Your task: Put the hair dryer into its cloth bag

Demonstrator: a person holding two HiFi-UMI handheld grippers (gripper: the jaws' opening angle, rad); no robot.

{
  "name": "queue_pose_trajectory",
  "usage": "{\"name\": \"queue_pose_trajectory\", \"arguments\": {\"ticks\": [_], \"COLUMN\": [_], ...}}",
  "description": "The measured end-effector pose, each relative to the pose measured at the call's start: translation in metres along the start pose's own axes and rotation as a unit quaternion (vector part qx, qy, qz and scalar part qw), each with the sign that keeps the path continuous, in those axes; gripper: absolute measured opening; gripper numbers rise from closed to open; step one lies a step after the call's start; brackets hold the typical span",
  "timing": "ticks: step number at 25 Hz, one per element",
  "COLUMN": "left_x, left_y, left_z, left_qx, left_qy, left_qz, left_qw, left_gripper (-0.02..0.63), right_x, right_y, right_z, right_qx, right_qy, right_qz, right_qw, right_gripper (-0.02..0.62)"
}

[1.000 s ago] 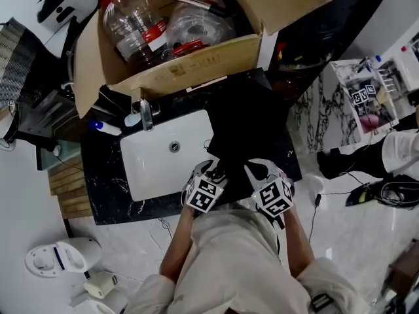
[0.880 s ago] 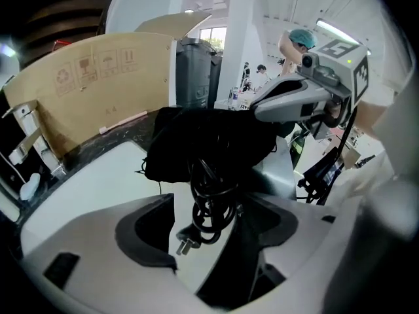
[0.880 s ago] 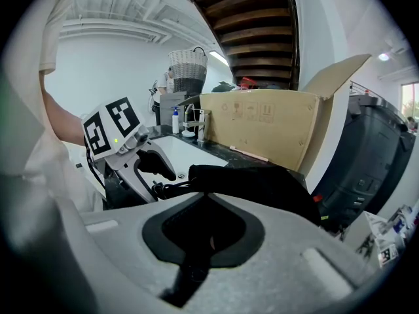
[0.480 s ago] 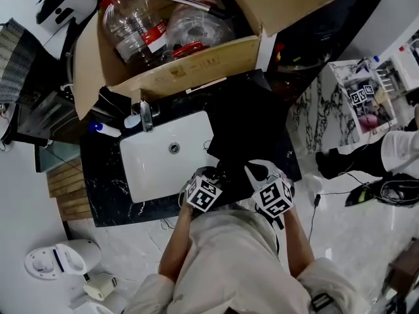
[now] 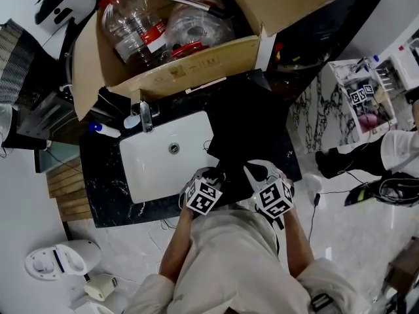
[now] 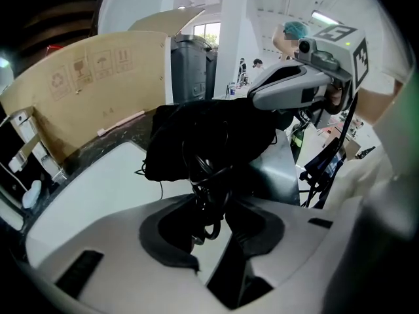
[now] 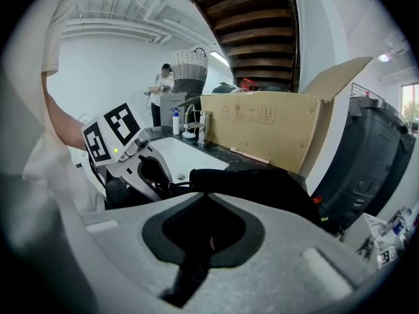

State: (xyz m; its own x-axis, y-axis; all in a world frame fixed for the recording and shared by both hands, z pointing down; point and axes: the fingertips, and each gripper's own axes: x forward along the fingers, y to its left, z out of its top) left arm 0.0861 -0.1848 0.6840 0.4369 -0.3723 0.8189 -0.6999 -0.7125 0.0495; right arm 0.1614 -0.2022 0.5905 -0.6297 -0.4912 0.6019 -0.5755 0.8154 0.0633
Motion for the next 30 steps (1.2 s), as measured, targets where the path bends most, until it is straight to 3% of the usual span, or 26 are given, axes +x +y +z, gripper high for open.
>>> {"name": "queue_pose_trajectory", "arguments": {"ticks": [12, 30], "left_x": [0.001, 0.020], "left_y": [-0.005, 0.001], "left_z": [0.034, 0.074], "left_qx": [-0.004, -0.020], "left_qy": [-0.046, -0.081], "left_qz": [0.015, 0.028], "left_qw": [0.9988, 0.9961], "left_gripper": [0.124, 0.123], "right_x": [-0.004, -0.007], "right_y": [0.005, 0.019], "right_z": [0.008, 0.009], "right_qx": [-0.004, -0.009], "right_qy": [-0.014, -0.024], "right_qz": [0.011, 0.045], "right_qw": [1.000, 0.999], "right_gripper": [0.017, 0.017]}}
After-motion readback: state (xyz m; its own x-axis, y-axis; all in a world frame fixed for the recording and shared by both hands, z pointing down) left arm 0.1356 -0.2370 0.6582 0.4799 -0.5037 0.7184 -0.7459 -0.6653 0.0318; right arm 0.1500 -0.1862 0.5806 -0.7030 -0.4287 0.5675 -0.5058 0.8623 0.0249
